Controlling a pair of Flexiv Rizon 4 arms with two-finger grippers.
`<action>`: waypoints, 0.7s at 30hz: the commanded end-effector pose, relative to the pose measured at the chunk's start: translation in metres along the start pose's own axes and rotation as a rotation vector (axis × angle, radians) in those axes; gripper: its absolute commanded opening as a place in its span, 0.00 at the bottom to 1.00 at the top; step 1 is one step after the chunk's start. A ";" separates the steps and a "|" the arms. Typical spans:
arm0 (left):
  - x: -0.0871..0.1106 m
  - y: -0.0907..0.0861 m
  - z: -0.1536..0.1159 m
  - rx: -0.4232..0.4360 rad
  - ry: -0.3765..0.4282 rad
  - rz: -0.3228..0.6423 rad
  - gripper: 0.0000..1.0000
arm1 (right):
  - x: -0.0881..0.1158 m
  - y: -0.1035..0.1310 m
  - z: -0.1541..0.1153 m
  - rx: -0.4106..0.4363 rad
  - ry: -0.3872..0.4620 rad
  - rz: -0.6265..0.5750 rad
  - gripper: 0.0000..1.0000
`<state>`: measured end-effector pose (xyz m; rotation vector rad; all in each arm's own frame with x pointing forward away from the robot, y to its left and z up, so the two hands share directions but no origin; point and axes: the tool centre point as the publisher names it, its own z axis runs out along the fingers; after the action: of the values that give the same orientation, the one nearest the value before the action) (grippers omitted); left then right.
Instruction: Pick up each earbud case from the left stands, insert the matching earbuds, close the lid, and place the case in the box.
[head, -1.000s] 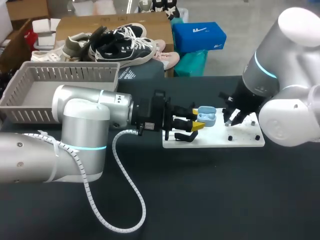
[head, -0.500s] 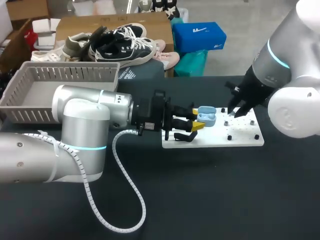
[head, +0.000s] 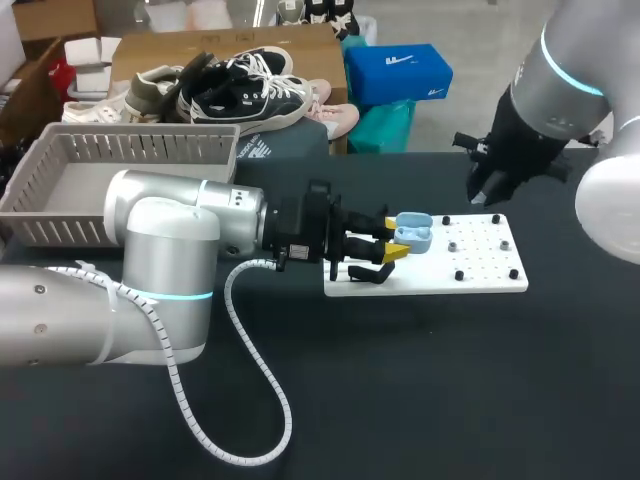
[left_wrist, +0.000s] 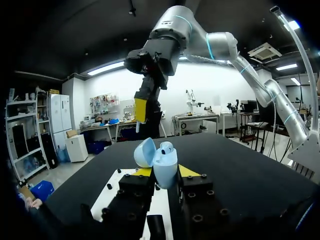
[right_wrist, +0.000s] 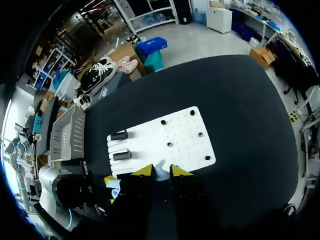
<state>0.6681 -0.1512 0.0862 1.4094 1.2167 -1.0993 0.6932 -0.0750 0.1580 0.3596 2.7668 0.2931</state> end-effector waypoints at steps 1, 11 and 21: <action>0.001 0.000 0.000 -0.001 -0.002 0.001 0.00 | 0.016 0.016 -0.054 0.024 -0.029 -0.049 0.00; 0.001 0.000 0.000 -0.001 -0.002 0.001 0.00 | 0.044 0.055 -0.061 0.065 0.134 -0.214 0.00; 0.001 0.000 0.000 -0.001 -0.002 0.001 0.00 | 0.065 0.073 -0.045 0.032 0.251 -0.306 0.00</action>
<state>0.6681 -0.1512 0.0862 1.4094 1.2168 -1.0993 0.6268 0.0012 0.2008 -0.0824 2.9376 0.2186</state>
